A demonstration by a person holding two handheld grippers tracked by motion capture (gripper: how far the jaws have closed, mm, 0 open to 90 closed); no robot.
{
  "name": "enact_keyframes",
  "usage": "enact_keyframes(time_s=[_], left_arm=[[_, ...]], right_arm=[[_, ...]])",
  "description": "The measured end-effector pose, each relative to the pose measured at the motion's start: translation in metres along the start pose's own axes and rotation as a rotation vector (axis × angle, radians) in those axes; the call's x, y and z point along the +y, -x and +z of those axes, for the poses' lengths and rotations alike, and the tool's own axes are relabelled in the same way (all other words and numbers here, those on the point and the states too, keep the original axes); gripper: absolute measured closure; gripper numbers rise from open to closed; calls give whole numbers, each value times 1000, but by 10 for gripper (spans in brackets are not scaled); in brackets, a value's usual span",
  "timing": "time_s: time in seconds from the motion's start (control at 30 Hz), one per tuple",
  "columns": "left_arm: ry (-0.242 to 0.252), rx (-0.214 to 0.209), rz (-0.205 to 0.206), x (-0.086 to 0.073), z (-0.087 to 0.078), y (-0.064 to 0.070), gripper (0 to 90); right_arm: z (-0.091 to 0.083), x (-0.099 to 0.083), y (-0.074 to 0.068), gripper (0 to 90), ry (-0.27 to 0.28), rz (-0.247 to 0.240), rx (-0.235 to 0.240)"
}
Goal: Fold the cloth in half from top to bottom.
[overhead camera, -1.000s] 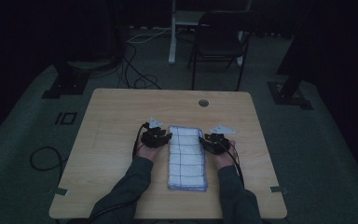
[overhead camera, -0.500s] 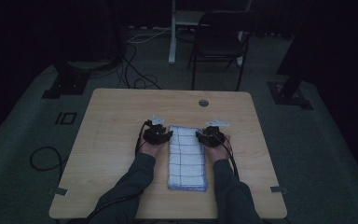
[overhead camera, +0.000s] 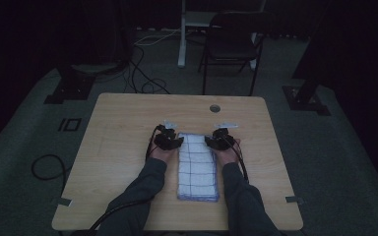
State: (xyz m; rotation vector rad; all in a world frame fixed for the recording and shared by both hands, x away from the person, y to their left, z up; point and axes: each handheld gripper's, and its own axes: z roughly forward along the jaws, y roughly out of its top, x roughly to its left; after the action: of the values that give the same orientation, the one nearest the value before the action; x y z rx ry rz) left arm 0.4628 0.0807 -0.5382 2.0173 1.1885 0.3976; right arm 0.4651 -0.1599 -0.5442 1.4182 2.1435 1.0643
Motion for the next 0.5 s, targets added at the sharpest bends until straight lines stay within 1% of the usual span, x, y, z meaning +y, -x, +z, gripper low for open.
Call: enact_keyframes(time_s=[0.07,0.1,0.17,0.27,0.33,0.4,0.43,0.5], left_arm=[[-9,2,-3,-1,2,0,569],[-4,2,-5,-1,2,0,566],[-4,5,-12,-1,3,0,566],[-9,9,-23,1,4,0,583],[-10,13,-36,3,5,0,606],[-13,3,-45,4,6,0,662],[-16,0,-47,4,7,1,707],[-28,-12,-51,6,7,1,767]], right_arm=[[0,0,-3,564,-6,-31,-10],[0,0,-4,568,-9,-44,-17],[0,1,-5,586,-21,-46,-24],[0,2,-8,663,-33,-60,-19],[0,3,-9,703,-42,-58,-12],[0,4,-9,743,-49,-54,-1],[0,4,-9,780,-51,-49,11],[0,4,-8,814,-52,-42,26]])
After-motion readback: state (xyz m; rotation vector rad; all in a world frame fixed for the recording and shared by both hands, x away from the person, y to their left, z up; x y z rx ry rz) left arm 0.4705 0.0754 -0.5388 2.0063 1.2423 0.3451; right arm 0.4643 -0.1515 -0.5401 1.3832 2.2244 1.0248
